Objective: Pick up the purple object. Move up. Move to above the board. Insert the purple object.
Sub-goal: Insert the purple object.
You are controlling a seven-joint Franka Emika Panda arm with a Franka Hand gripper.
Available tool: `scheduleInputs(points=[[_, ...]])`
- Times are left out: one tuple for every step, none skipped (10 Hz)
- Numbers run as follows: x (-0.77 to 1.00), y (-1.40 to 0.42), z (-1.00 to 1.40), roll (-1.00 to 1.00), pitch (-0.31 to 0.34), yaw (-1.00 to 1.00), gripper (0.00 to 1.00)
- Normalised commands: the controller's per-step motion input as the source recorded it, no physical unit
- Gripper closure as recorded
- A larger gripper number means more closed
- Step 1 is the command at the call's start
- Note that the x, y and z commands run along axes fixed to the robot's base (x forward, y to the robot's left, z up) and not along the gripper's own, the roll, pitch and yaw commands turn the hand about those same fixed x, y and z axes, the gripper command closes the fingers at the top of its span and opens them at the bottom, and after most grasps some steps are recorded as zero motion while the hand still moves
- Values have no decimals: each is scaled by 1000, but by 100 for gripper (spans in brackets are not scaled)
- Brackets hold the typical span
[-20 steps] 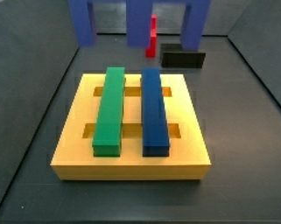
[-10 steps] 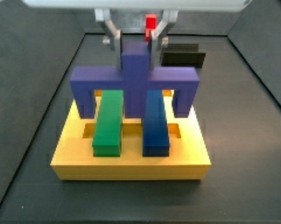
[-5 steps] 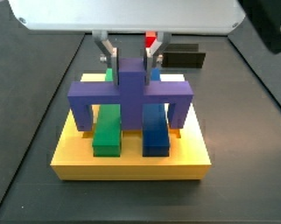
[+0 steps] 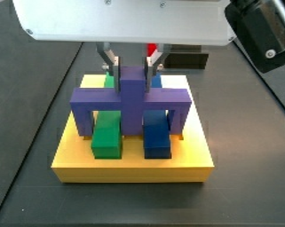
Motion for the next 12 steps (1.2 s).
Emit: scheduleInputs(points=[[254, 0, -29, 136, 47, -80, 100], [206, 0, -49, 97, 29, -106, 100], [49, 0, -94, 44, 0, -154, 100], [0, 0, -163, 0, -7, -191, 100], [-69, 0, -151, 0, -23, -134, 100], [-146, 0, -163, 0, -23, -97, 100], [-197, 0, -163, 0, -44, -51, 100], [-37, -143, -129, 11, 0, -49, 100], [74, -186, -234, 41, 0, 0, 100], [211, -100, -277, 84, 0, 0, 100], [154, 0, -363, 87, 0, 0, 100], [17, 60, -429, 103, 0, -9, 100]])
